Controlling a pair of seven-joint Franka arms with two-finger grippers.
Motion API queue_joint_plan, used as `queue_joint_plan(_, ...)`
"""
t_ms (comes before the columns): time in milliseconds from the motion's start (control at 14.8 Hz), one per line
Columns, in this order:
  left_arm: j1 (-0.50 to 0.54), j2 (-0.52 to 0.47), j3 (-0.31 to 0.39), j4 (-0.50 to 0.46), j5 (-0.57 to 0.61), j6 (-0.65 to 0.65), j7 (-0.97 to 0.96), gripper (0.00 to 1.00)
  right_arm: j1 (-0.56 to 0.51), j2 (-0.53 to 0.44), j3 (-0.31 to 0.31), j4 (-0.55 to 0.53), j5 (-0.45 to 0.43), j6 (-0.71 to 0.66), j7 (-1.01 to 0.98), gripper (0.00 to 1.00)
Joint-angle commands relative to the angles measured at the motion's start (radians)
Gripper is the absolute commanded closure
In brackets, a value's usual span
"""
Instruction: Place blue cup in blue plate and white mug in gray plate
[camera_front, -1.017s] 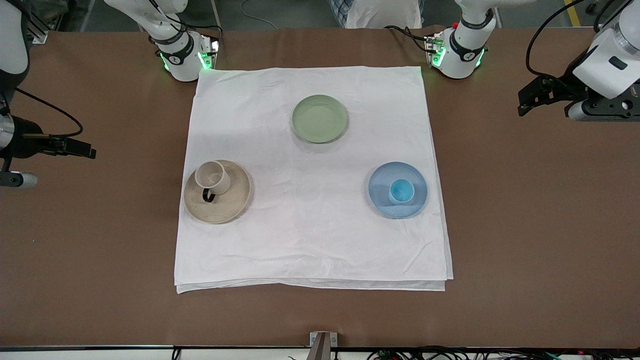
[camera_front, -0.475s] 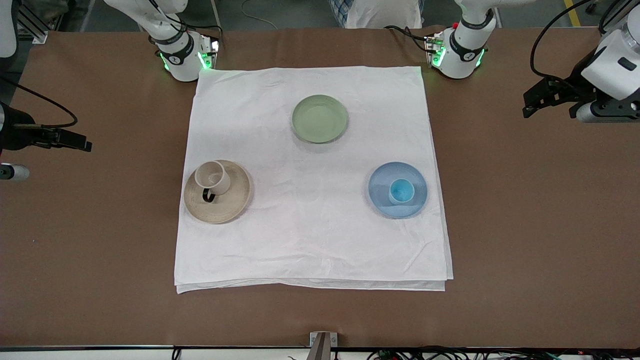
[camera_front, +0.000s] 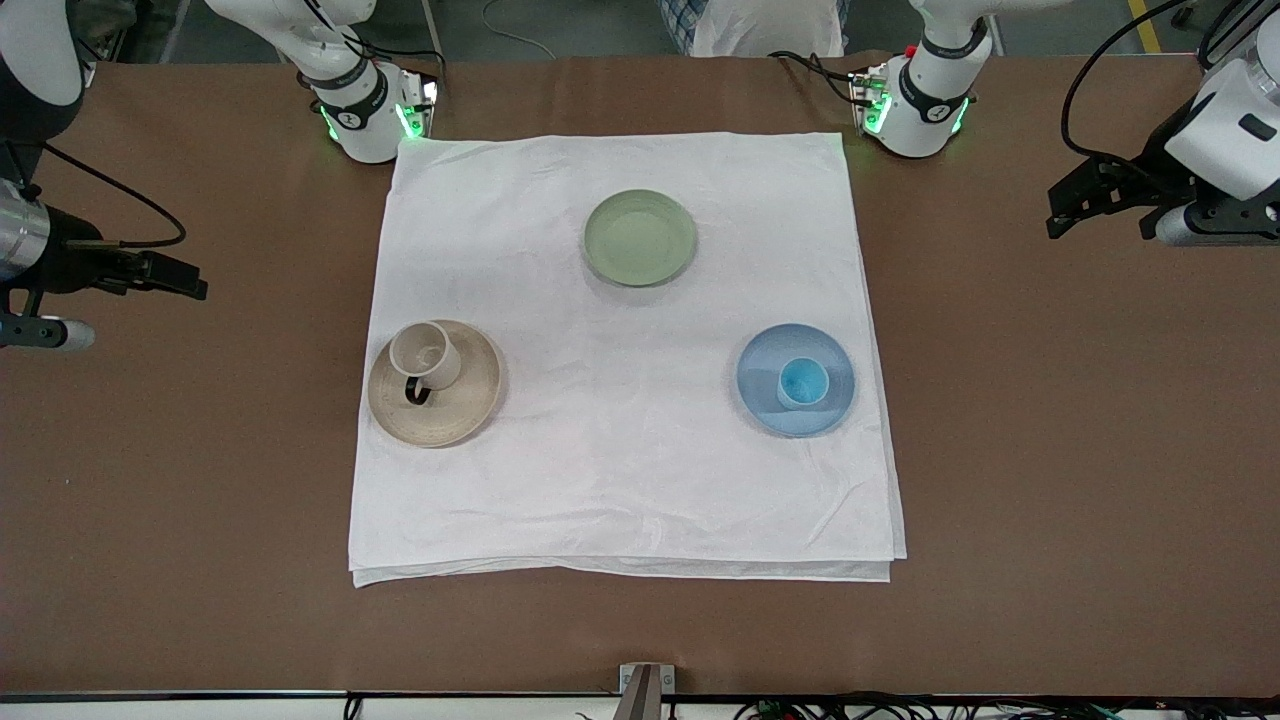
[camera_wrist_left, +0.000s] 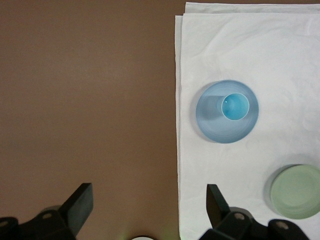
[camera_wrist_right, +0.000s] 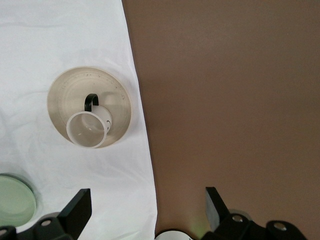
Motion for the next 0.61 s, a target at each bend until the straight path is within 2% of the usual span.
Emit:
queue_joint_plan(0,0.005,-0.015,0.002,-0.012,-0.022,0.012,0.020,0.00,0.022,-0.156,-0.028,-0.163,-0.004,0.048,0.006,0.00)
queue_joint_plan(542,0.004,-0.010,0.002,-0.009,-0.022,0.010,0.025,0.00,0.010,-0.296,-0.025,-0.163,-0.010,-0.001,-0.001,0.00)
